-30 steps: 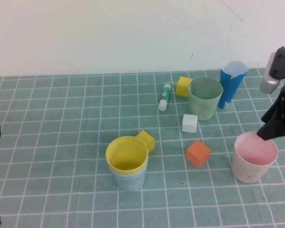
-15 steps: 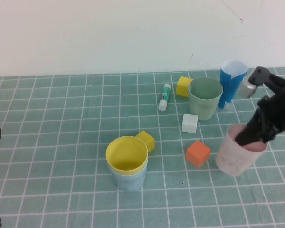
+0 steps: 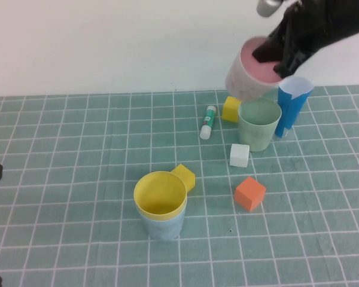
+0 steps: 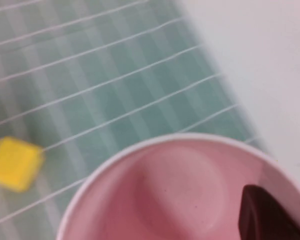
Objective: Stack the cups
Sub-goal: Place the pink cup on the green cup
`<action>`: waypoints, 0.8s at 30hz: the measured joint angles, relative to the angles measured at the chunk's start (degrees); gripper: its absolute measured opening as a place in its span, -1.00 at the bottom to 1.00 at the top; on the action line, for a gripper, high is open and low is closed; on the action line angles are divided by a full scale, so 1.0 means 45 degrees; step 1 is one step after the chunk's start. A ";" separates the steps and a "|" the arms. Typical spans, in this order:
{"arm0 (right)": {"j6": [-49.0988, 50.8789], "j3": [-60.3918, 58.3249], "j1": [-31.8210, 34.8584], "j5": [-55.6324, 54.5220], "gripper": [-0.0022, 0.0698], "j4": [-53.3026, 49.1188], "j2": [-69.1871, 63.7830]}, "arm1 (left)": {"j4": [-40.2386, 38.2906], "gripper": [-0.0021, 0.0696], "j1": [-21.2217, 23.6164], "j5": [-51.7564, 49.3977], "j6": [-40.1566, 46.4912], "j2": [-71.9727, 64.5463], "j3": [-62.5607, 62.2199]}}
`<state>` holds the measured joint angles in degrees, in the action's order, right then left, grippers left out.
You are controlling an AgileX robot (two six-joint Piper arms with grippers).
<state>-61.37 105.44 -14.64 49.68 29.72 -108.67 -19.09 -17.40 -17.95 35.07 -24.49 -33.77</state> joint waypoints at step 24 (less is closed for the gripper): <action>0.0982 0.1646 -0.0042 0.0960 -0.69 -0.1959 -0.2439 | 0.1161 -0.94 0.0000 -0.0052 0.0000 0.0000 0.0000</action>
<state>-56.95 112.85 -14.83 54.00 20.90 -119.64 -13.86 -17.40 -18.18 35.07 -24.49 -33.77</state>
